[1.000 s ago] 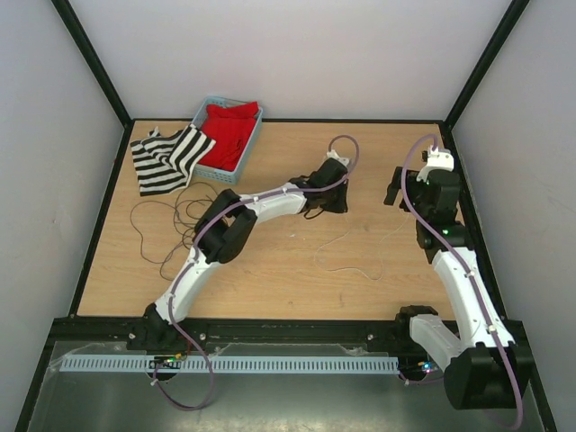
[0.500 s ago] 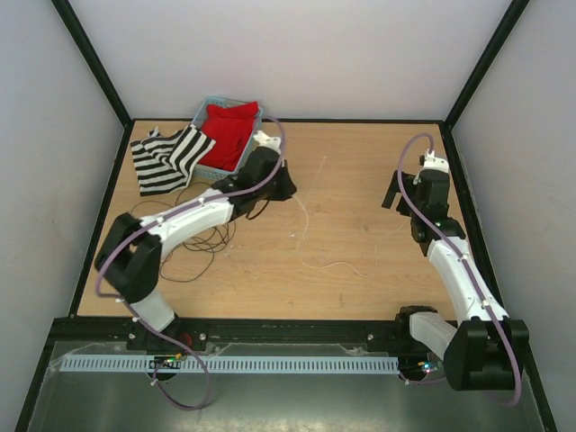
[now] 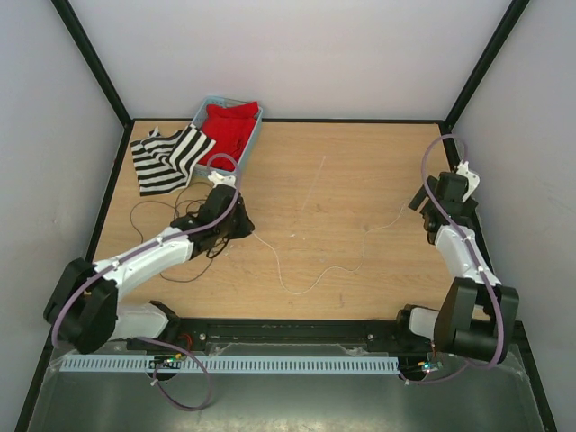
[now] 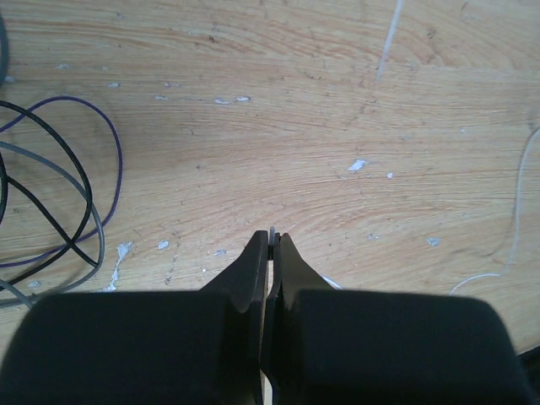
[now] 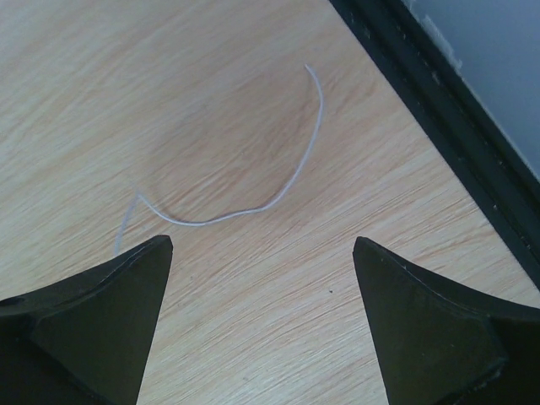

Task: Zip-tie the wires
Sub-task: Straighten the cable at the center of the board.

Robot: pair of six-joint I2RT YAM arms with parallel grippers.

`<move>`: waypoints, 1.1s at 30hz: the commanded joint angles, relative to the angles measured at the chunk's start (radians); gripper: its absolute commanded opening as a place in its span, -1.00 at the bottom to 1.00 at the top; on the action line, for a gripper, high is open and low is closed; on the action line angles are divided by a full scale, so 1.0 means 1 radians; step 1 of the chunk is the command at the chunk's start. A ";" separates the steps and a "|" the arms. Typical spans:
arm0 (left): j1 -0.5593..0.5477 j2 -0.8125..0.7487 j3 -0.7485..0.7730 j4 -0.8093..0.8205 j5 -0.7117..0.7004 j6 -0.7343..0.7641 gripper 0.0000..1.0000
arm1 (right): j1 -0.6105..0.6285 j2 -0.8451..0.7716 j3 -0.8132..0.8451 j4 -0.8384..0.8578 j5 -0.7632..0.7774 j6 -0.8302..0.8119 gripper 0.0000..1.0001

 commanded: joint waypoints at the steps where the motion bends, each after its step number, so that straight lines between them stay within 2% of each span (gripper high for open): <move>1: -0.001 -0.068 -0.018 -0.040 -0.029 -0.003 -1.00 | -0.014 0.085 -0.014 0.046 0.041 0.068 0.99; 10: 0.000 -0.132 -0.044 -0.103 -0.048 -0.012 -1.00 | -0.095 0.311 0.090 0.073 -0.017 0.082 1.00; 18: 0.003 -0.199 -0.063 -0.179 -0.076 -0.001 -1.00 | -0.104 0.445 0.167 0.102 -0.048 0.081 0.94; 23: 0.005 -0.249 -0.095 -0.224 -0.089 -0.012 -1.00 | -0.105 0.503 0.194 0.115 -0.053 0.079 0.81; 25: 0.011 -0.266 -0.113 -0.239 -0.093 -0.017 -1.00 | -0.105 0.520 0.202 0.116 -0.034 0.080 0.62; 28: 0.030 -0.296 -0.145 -0.249 -0.088 -0.030 -1.00 | -0.105 0.534 0.212 0.122 -0.010 0.071 0.11; 33: 0.077 -0.350 -0.190 -0.271 -0.065 -0.064 -1.00 | -0.105 0.550 0.267 0.102 0.002 0.026 -0.62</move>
